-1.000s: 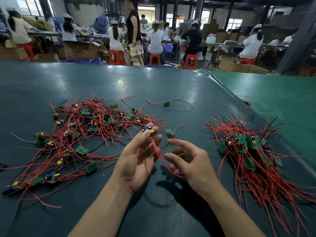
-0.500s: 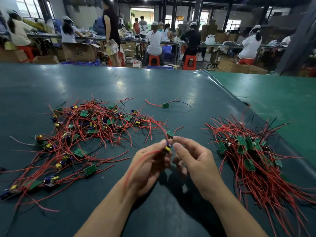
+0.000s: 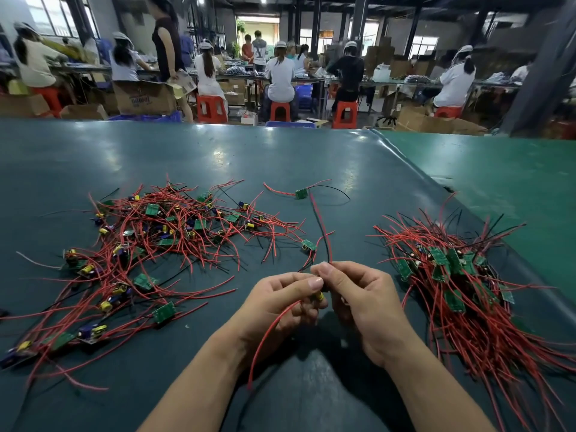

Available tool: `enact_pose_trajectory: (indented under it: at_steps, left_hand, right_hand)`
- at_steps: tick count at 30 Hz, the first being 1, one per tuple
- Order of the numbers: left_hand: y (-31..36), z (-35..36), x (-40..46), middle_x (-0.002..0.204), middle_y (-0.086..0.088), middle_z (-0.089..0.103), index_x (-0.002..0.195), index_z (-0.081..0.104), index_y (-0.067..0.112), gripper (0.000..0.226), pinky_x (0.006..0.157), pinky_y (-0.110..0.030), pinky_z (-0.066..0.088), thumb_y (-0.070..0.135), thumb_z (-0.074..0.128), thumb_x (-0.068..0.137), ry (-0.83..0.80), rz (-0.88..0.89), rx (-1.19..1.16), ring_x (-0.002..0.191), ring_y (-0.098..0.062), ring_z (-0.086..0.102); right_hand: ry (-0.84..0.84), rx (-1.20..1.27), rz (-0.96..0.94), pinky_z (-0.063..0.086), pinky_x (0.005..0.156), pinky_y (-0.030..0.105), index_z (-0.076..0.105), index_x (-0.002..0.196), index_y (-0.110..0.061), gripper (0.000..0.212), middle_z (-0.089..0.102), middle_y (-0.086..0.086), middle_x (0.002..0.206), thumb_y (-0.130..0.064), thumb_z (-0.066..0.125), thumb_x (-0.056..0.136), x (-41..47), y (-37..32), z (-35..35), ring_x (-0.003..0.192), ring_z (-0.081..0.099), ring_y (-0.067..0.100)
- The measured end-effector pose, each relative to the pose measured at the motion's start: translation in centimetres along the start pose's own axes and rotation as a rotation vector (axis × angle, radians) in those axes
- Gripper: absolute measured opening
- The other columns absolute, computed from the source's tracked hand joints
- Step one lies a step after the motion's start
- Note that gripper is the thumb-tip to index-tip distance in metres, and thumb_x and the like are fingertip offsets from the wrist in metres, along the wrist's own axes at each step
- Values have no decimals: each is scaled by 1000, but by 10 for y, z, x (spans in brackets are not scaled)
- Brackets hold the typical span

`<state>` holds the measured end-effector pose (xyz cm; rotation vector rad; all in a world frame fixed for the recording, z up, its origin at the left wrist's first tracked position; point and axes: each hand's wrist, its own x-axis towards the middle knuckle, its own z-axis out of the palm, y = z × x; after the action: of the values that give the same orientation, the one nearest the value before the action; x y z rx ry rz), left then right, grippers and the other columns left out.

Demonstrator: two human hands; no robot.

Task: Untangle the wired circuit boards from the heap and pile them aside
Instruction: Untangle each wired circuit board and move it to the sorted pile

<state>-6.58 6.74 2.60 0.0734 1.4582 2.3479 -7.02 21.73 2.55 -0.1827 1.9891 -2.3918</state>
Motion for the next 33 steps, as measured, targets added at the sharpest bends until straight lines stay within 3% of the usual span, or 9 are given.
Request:
enact_pose_trajectory:
  at_steps: [3, 8, 11, 15, 19, 22, 25, 28, 33]
  left_hand:
    - [0, 0, -3, 73, -11, 68, 76, 77, 12, 7, 56, -22, 52, 18, 73, 79, -63, -25, 18, 52, -11, 58]
    - [2, -2, -4, 72, -10, 68, 77, 77, 10, 14, 54, -22, 50, 22, 68, 76, -164, -54, 24, 49, -10, 56]
    - [0, -2, -5, 71, -12, 68, 84, 75, 5, 23, 51, -23, 50, 23, 72, 70, -256, -87, 15, 47, -12, 57]
    - [-1, -3, -8, 65, -12, 66, 84, 72, 0, 29, 47, -21, 46, 22, 72, 65, -292, -117, 8, 44, -12, 53]
    - [-1, -9, -14, 66, -7, 70, 92, 56, -10, 42, 46, -20, 45, 18, 76, 68, -427, -160, 6, 47, -9, 60]
    - [-1, -12, -18, 67, -8, 69, 86, 71, -1, 36, 51, -21, 47, 27, 84, 67, -540, -105, -48, 48, -9, 60]
    - [0, -12, -14, 79, -7, 71, 96, 77, 8, 50, 65, -28, 55, 28, 93, 53, -301, -5, -183, 62, -13, 64]
    - [3, -12, -6, 91, -5, 73, 111, 74, 11, 66, 75, -29, 58, 16, 95, 49, -174, 56, -363, 70, -13, 69]
    - [3, -5, -2, 86, -10, 75, 83, 79, 12, 17, 64, -28, 60, 10, 69, 69, 54, 108, -462, 71, -17, 73]
  right_hand:
    - [78, 26, -2, 27, 37, 14, 79, 78, -12, 25, 47, -6, 47, -35, 74, 67, 1, -1, -2, 38, 34, 3]
    - [207, 125, -38, 25, 37, 14, 79, 77, -11, 23, 43, -4, 48, -32, 74, 68, 6, -6, -8, 37, 31, 6]
    - [311, 250, -93, 22, 35, 12, 77, 69, -9, 14, 46, 1, 52, -20, 72, 76, 11, -8, -15, 35, 29, 6]
    - [396, 295, -136, 22, 35, 13, 74, 69, -7, 21, 53, 5, 58, -7, 67, 88, 14, -7, -15, 33, 31, 5]
    - [521, 379, -148, 23, 33, 14, 69, 72, -7, 21, 59, 2, 60, -7, 63, 92, 17, -10, -25, 35, 35, 4]
    - [569, 450, -176, 24, 33, 15, 64, 75, -7, 21, 55, 0, 63, -8, 58, 95, 19, -12, -35, 36, 35, 3]
    - [470, 187, -225, 27, 35, 14, 69, 79, -12, 15, 53, -4, 54, -12, 63, 94, 15, -6, -26, 36, 37, 4]
    - [309, -162, -297, 38, 42, 17, 72, 95, -24, 14, 58, -5, 60, -12, 67, 91, 8, 9, -3, 43, 46, 3]
    - [39, -534, -510, 37, 54, 9, 62, 123, -36, 43, 55, -19, 69, -18, 69, 85, 1, 21, 5, 49, 41, 2]
